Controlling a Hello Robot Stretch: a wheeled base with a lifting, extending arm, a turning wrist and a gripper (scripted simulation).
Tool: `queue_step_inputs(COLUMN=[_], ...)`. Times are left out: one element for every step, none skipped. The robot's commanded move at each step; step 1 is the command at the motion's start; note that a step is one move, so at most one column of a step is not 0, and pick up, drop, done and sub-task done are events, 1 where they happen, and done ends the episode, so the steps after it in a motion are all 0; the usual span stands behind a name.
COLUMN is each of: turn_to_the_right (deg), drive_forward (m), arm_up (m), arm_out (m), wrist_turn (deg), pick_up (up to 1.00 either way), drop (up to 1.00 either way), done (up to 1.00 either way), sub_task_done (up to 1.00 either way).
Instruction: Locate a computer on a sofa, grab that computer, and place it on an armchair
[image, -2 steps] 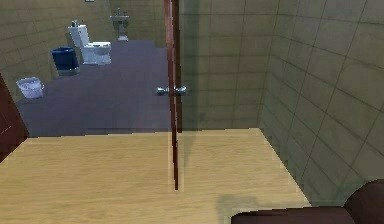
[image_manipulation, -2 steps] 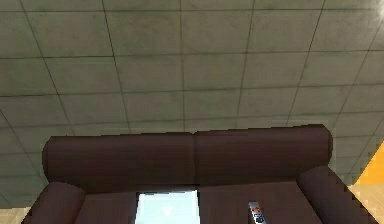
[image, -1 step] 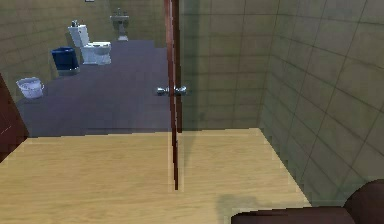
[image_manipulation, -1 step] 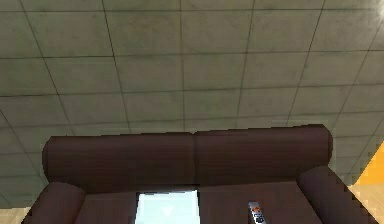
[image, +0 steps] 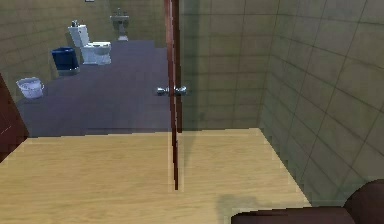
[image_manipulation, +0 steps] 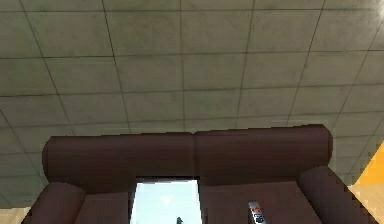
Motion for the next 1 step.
queue_step_inputs(turn_to_the_right=[0.0], drive_forward=[0.0], arm_up=[0.5], arm_out=[0.0], wrist_turn=[0.0], pick_up=[0.0], drop=[0.0], done=[0.0], sub_task_done=[0.0])
